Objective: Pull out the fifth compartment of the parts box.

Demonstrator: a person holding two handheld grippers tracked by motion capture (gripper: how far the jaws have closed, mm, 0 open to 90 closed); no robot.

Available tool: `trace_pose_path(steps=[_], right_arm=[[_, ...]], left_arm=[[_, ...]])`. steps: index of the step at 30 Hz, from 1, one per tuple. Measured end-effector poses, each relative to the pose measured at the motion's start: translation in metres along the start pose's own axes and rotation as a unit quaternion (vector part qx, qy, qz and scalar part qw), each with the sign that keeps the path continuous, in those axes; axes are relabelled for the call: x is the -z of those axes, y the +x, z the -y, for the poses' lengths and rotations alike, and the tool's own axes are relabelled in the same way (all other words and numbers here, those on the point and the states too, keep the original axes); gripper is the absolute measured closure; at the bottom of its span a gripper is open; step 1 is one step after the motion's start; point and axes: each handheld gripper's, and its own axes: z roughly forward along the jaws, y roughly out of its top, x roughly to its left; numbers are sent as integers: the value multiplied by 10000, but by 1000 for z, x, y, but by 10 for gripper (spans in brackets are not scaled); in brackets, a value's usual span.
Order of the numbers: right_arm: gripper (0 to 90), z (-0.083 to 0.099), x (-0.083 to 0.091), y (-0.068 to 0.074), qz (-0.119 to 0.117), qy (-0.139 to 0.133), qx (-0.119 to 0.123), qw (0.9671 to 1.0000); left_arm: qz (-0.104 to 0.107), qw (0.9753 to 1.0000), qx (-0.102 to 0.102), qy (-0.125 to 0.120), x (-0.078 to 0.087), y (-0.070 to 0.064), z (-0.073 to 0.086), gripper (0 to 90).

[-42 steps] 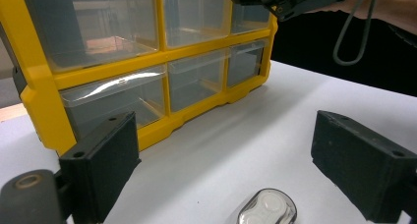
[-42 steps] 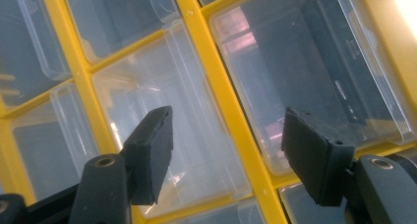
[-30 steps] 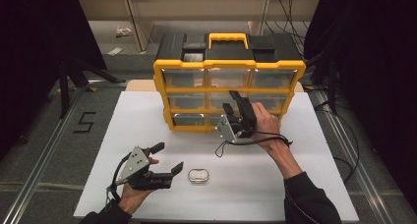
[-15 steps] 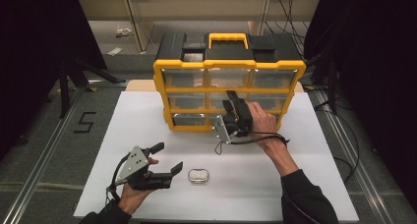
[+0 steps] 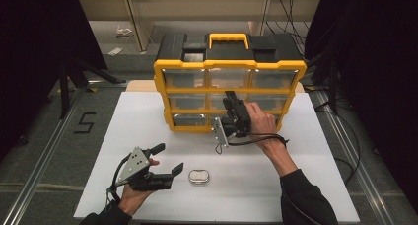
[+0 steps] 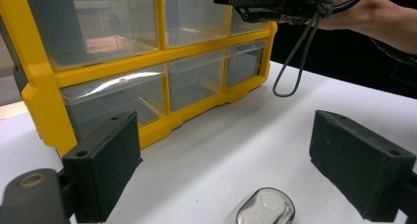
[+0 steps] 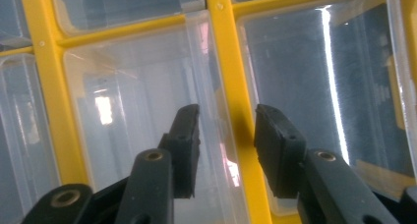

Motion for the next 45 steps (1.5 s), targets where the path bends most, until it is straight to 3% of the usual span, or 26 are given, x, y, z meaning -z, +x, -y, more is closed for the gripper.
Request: trace_pose_path(steps=[7,19,45], right_arm=[[646,-1,-1,1,81,0,137,9999],[774,0,1,9,179,-9,487,9987],[792,-3,21,12,283,-129,686,9972]], left_arm=[[7,10000,0,6,0,0,0,117],[4,10000,15,-16,0,0,0,119],[-51,10000,27,-17,0,1,0,119]])
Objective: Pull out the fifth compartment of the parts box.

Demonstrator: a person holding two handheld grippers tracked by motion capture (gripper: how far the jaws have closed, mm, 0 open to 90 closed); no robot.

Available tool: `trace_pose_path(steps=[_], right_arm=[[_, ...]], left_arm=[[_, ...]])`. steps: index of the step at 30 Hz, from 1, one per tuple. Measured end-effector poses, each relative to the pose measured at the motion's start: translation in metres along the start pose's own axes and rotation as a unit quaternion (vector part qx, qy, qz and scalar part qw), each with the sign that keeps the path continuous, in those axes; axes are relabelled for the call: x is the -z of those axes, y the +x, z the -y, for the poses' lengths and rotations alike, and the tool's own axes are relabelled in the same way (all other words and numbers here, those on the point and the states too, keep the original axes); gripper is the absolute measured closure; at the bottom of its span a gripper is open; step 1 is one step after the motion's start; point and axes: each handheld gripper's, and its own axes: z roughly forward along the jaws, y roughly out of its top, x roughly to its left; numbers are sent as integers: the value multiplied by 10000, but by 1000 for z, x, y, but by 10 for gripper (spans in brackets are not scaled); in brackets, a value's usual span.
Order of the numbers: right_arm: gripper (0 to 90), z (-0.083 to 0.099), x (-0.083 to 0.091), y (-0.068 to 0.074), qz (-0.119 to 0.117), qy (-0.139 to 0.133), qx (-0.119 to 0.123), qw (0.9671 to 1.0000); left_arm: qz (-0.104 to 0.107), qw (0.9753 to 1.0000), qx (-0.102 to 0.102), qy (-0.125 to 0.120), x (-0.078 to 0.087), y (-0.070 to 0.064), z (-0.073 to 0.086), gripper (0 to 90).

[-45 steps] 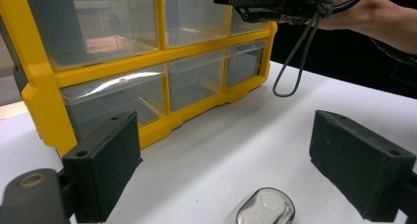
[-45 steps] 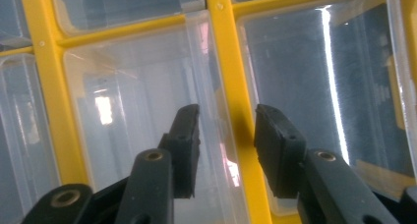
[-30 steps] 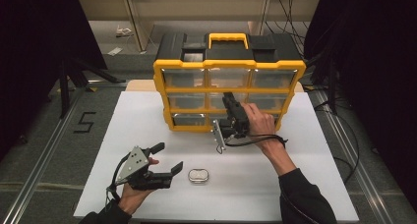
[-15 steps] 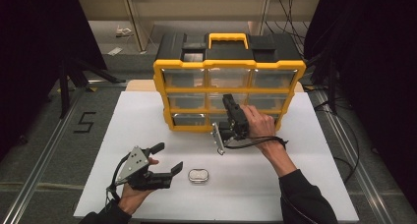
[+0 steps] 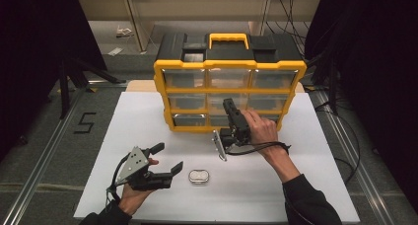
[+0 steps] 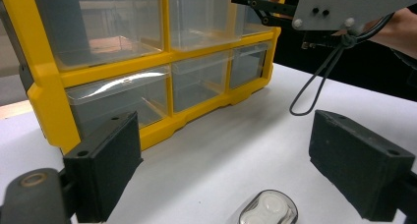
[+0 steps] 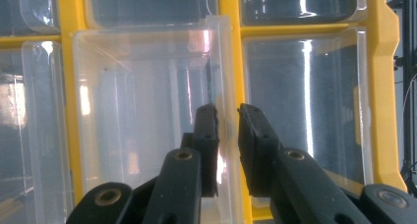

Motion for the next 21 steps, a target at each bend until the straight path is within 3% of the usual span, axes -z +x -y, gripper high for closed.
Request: trace_pose_path(steps=[21], right_arm=[[798,-1,20,0,23,-111,84,9999]], left_arm=[[-9,10000,3,7,-1,0,0,120]])
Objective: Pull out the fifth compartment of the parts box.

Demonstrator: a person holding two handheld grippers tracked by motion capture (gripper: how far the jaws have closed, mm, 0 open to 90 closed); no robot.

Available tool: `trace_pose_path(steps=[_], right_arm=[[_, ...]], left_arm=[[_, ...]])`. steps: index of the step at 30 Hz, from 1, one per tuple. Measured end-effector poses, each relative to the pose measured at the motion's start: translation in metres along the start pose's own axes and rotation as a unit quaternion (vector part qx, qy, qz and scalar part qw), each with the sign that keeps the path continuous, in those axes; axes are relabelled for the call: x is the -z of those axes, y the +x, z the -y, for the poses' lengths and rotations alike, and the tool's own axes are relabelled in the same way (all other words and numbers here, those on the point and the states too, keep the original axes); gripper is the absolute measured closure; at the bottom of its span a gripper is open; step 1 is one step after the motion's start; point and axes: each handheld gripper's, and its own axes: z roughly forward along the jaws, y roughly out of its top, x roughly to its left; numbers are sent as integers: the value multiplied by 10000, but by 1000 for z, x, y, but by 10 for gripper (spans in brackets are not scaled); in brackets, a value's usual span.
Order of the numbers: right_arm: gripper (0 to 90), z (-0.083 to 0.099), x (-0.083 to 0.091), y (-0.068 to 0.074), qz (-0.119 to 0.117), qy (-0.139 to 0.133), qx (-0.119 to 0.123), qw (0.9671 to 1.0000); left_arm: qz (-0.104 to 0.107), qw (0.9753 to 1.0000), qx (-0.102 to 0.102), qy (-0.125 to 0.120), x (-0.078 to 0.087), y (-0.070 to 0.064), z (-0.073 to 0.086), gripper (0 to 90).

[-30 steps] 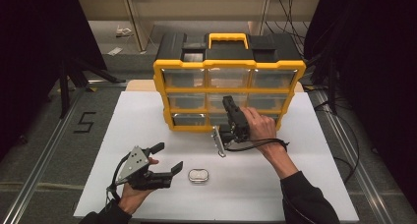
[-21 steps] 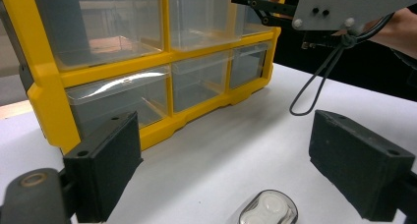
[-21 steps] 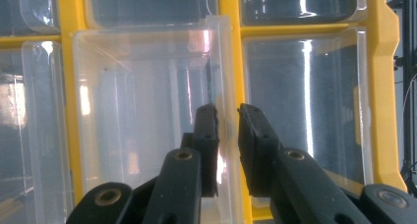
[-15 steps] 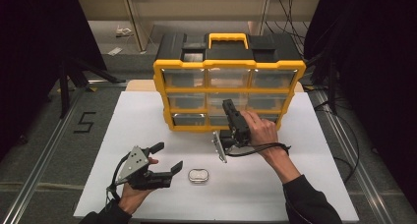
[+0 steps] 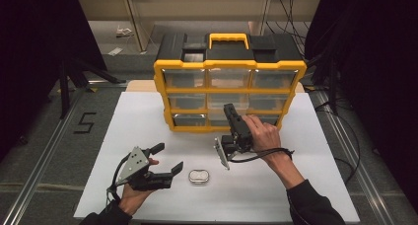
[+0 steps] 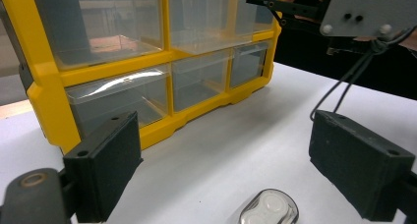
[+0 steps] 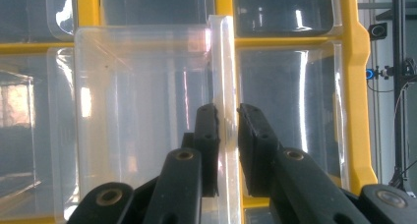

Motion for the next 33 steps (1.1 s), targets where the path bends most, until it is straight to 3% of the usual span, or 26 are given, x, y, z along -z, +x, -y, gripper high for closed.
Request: trace_pose_path(steps=[33], right_arm=[[799,-4,28,-1,34,-180,64,9998]], left_arm=[[-44,10000,-7,5,0,1,0,119]])
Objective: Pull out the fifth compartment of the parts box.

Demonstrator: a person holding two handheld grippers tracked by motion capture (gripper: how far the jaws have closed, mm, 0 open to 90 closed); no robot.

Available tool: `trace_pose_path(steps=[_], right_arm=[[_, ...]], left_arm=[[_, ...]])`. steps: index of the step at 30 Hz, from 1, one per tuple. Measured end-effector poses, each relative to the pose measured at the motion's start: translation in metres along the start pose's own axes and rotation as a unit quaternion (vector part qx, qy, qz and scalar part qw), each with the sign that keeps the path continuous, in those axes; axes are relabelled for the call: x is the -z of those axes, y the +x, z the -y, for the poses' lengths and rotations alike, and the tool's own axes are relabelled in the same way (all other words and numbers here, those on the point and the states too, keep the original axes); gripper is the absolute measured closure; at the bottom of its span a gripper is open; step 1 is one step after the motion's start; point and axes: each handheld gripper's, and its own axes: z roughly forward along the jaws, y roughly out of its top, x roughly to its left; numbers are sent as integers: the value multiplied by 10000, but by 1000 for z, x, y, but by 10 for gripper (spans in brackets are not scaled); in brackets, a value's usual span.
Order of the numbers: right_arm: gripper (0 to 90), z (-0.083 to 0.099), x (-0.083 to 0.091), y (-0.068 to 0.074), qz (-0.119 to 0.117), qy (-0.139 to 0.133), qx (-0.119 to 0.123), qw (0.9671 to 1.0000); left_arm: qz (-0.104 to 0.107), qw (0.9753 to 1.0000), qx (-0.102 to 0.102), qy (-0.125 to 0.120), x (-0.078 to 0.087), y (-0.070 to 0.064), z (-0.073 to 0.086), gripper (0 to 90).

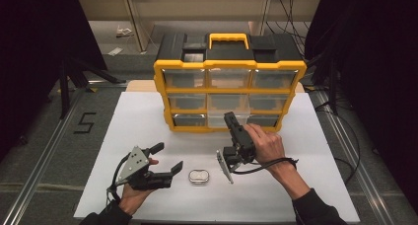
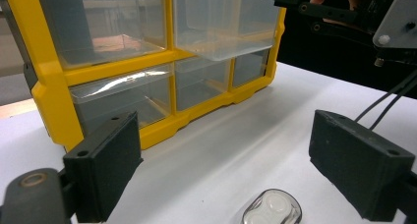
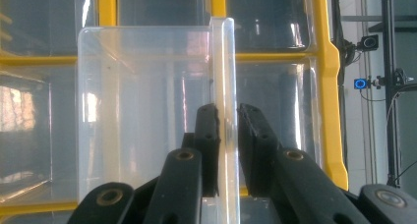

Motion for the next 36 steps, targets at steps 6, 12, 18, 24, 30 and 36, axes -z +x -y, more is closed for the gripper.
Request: trace_pose_path(steps=[6,12,18,24,30,36], right_arm=[[799,-1,2,0,13,-19,17,10000],[799,0,5,0,-10,-26,43,10000],[797,-2,6,4,4,-44,112,9999],[795,-1,7,5,10,-49,121,9999],[669,-1,8,-2,-148,-8,-128,9998],[536,-5,18,-20,-745,-247,-645,9948]], left_arm=[[-8,10000,3,0,0,0,0,120],[-3,10000,-6,-12,1,0,0,120],[0,10000,-20,11,0,-1,0,120],[1,10000,3,-12,1,0,0,120],[2,10000,-22,8,1,-1,0,121],[-4,10000,-20,-5,1,0,0,121]])
